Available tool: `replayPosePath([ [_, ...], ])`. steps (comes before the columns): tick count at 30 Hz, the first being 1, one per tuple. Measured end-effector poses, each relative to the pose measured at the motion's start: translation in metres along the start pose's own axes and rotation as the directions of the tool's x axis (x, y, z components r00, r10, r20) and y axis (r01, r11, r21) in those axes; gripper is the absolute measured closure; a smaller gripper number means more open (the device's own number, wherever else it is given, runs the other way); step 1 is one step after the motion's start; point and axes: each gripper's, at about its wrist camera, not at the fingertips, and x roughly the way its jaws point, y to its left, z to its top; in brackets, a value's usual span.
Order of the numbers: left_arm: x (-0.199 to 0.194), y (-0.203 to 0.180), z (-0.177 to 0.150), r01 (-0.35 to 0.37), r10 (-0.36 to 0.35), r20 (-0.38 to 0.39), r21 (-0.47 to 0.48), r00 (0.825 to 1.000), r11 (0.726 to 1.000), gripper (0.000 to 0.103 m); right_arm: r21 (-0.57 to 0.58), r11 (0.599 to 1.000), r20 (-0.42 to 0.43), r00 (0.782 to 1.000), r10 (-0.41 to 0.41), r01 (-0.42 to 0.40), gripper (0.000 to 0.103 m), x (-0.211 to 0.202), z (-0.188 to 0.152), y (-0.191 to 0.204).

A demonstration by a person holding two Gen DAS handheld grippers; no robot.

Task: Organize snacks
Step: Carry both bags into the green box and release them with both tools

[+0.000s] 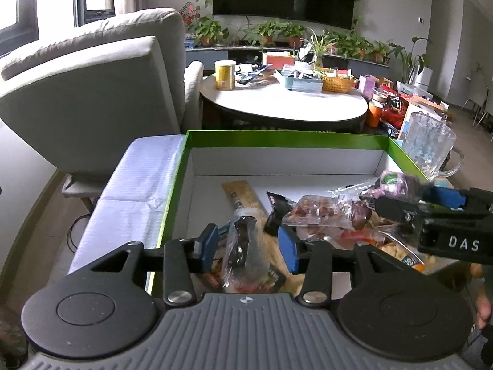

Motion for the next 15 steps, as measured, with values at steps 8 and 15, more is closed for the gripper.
replayPosePath([
  [8,-0.03,0.012,-0.013,-0.004,0.005,0.031,-0.015,1.0,1.0,0.058,-0.055,0.998,-0.018,1.0,0.016,-0.017,0.038,-0.019,-0.015,0.008],
  [15,-0.056,0.015,-0.036,-0.016,0.014,0.071,0.03,0.997,0.999,0.055,-0.091,0.995,0.04,0.998,0.052,-0.048,0.038,-0.06,-0.03,0.008],
])
